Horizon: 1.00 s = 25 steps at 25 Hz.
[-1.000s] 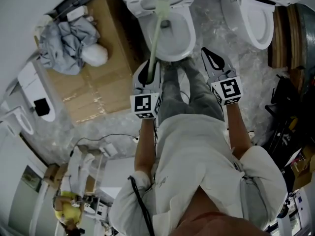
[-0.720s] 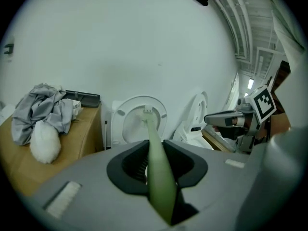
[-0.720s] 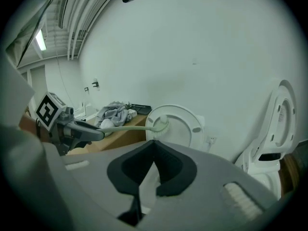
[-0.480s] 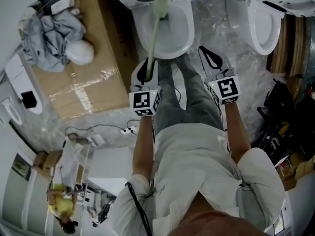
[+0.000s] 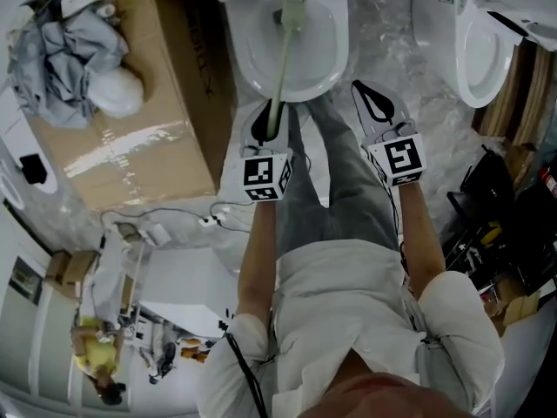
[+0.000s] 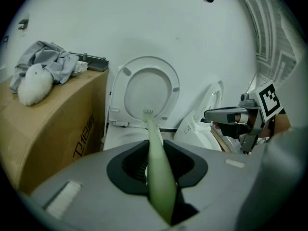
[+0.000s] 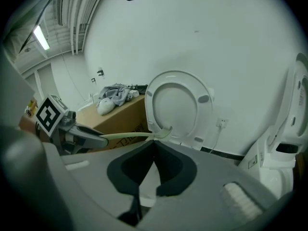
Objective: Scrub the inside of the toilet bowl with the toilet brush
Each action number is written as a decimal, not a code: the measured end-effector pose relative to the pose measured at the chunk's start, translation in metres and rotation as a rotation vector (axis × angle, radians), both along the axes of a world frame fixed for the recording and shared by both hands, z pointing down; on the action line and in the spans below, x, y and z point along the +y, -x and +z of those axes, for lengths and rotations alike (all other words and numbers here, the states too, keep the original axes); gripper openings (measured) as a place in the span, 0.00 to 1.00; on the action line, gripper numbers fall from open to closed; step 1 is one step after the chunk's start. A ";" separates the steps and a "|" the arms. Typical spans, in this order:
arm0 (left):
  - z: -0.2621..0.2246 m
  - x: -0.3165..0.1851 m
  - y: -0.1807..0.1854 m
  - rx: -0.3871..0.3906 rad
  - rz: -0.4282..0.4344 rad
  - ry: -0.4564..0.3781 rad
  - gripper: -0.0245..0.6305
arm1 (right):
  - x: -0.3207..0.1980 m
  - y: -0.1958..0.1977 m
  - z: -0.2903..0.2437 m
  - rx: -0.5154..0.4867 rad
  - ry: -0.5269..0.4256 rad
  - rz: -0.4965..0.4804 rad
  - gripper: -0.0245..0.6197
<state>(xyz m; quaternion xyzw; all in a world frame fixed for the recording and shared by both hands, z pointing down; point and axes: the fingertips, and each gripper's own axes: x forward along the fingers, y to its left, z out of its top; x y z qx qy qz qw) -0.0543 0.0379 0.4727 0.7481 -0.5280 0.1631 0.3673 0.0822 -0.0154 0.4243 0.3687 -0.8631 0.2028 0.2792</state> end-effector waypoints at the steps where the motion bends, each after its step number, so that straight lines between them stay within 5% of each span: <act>1: 0.007 0.000 -0.001 0.005 -0.005 0.008 0.21 | -0.001 0.001 0.006 0.001 0.004 -0.006 0.04; 25: 0.170 -0.004 -0.043 0.058 -0.076 0.224 0.21 | 0.010 -0.007 0.131 0.038 0.156 -0.046 0.04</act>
